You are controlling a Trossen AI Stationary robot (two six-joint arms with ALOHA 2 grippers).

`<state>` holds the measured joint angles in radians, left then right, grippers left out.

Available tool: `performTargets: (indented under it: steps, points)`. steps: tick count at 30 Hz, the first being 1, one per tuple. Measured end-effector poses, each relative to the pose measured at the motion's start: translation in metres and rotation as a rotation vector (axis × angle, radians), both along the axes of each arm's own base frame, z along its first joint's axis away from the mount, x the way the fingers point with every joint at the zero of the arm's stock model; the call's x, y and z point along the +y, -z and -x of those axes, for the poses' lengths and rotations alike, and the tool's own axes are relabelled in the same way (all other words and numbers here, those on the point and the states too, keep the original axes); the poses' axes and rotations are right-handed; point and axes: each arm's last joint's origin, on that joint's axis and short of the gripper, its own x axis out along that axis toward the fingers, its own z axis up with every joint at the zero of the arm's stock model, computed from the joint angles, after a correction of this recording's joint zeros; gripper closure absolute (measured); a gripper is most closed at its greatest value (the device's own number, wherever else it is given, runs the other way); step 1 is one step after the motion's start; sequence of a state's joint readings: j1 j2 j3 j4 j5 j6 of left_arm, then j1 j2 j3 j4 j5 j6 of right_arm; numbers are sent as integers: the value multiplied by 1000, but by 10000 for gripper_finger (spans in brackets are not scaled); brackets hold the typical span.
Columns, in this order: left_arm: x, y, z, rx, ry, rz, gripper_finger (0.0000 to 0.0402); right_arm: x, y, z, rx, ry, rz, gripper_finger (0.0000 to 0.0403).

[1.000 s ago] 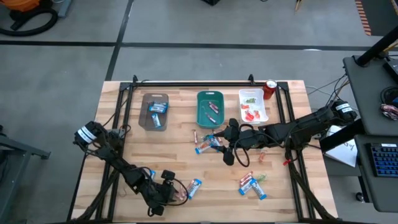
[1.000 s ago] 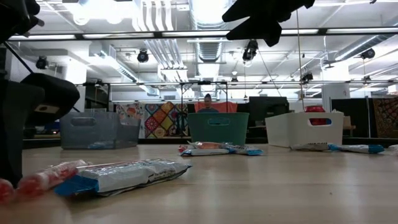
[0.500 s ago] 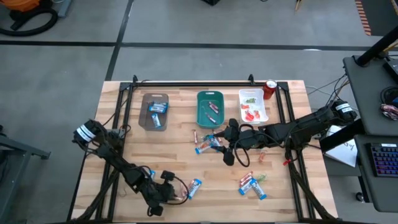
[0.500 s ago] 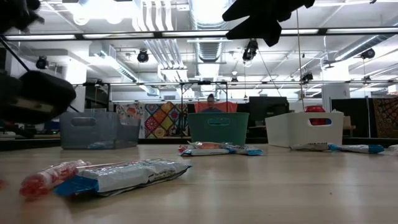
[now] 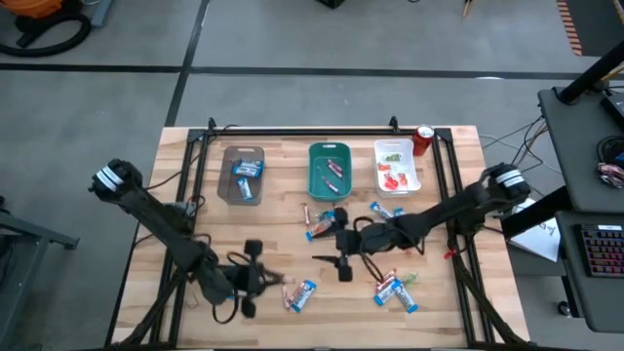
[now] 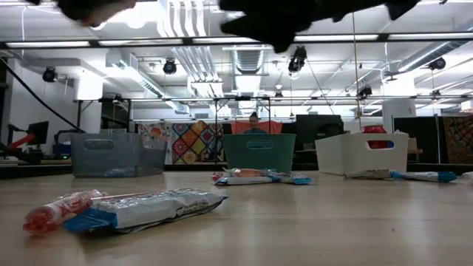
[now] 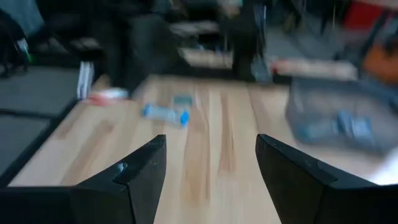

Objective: Sort candy
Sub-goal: Put the red candy into the blue bin

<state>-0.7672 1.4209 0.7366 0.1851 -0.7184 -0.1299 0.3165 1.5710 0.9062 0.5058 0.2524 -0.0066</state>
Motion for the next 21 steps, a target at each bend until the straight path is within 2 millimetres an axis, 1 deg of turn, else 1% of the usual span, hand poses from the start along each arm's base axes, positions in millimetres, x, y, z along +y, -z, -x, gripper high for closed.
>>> performTargets:
  steps: [2,4,7,10,15,21]
  points:
    - [7,-6,1,-67,-58,-16,386,3,3,-7,-74,-13,27,165]
    - [13,-7,2,-109,-79,-5,386,5,6,-12,-141,-38,30,165]
    - [20,-3,2,-163,-105,35,386,7,9,-17,-217,-100,12,165]
    - [28,3,-1,-214,-151,66,386,9,12,-22,-274,-110,-7,165]
    - [35,10,-8,-290,-180,89,386,11,21,-33,-282,-105,-8,165]
    - [29,14,-16,-313,-170,56,386,15,21,-44,-294,-107,-6,166]
